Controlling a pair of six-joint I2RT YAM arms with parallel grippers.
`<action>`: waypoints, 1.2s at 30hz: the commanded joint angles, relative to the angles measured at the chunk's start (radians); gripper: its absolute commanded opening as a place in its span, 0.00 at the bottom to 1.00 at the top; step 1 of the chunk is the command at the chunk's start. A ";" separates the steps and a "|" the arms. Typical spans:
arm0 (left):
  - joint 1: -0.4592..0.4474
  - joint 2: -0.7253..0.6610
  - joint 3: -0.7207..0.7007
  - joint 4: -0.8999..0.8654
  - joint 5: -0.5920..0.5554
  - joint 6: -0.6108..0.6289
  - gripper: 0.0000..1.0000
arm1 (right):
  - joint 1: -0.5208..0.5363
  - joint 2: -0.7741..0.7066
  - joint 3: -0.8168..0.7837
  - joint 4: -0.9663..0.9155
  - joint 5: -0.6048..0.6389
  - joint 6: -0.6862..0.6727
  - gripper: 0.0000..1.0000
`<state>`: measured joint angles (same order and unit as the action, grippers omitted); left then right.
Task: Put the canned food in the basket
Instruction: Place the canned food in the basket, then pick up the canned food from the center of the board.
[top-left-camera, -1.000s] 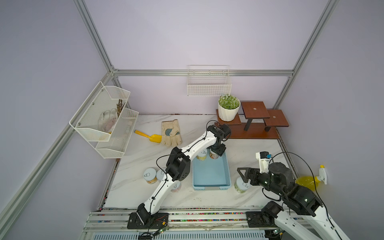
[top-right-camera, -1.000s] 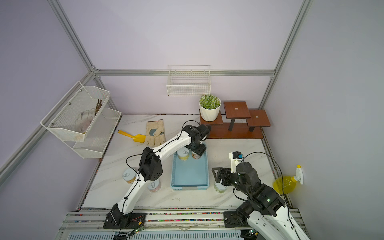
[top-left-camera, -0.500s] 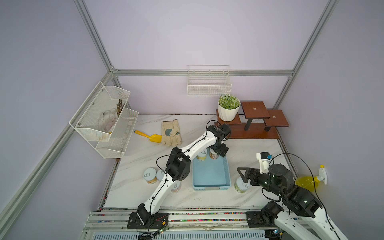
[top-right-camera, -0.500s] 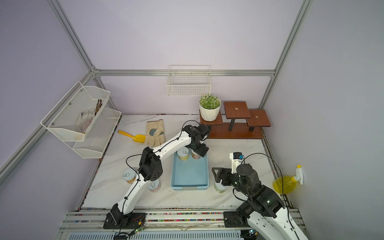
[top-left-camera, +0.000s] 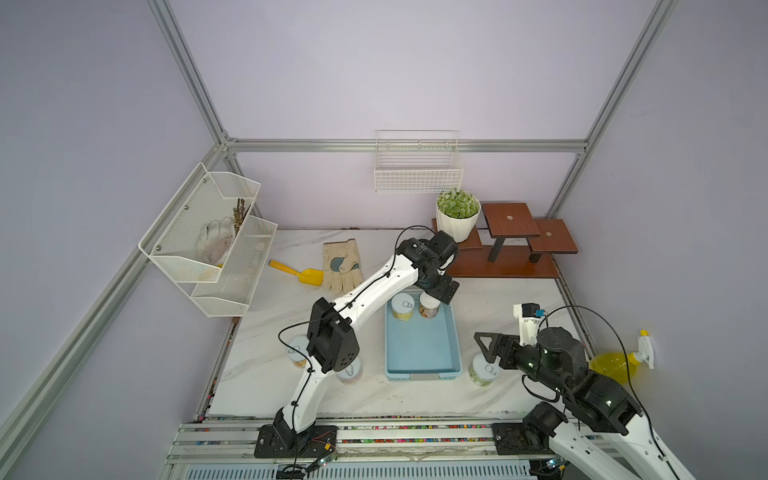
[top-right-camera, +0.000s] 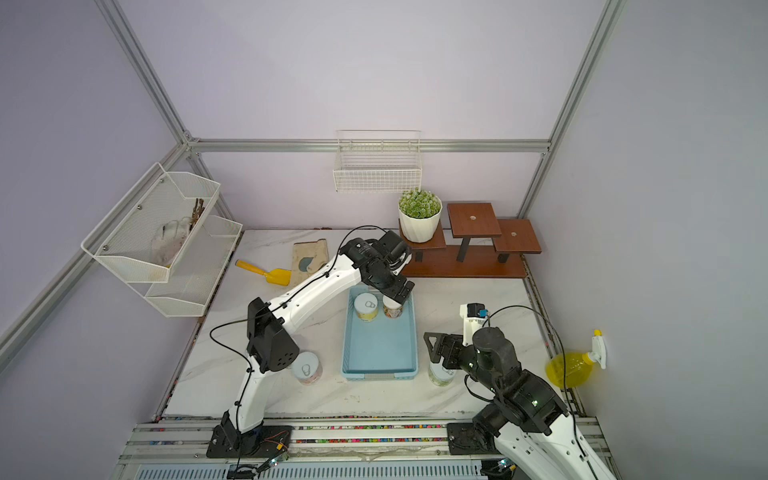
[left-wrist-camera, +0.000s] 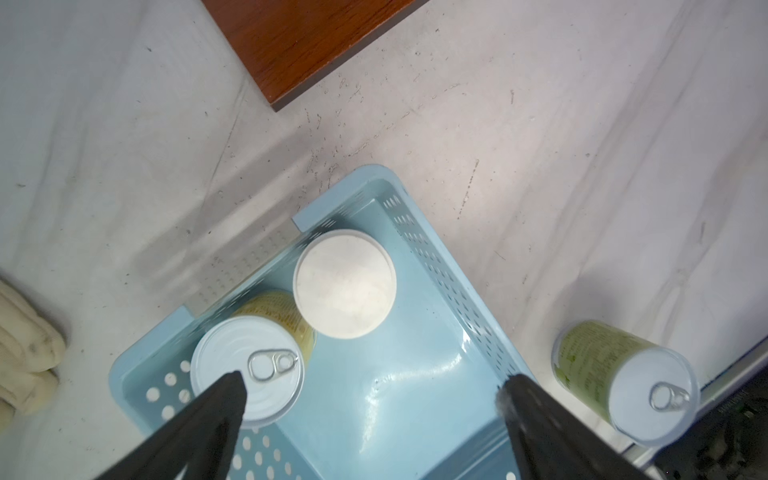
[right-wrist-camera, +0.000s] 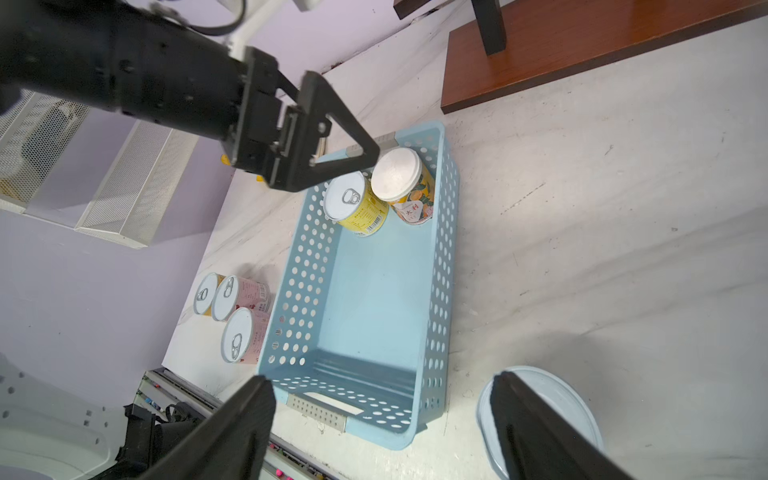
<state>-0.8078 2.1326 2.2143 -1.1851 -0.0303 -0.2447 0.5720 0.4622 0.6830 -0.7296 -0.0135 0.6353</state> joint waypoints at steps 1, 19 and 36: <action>-0.007 -0.132 -0.100 0.083 -0.009 -0.009 1.00 | -0.002 -0.001 -0.016 0.060 0.012 -0.003 0.87; -0.007 -0.793 -0.940 0.624 0.063 -0.039 1.00 | -0.001 0.131 -0.007 0.134 -0.042 -0.045 0.87; -0.007 -1.124 -1.337 1.114 0.482 -0.138 1.00 | 0.002 0.207 0.071 -0.148 0.135 0.154 0.90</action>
<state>-0.8085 1.0489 0.8867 -0.2123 0.3706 -0.3431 0.5720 0.6682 0.7185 -0.7944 0.0723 0.7231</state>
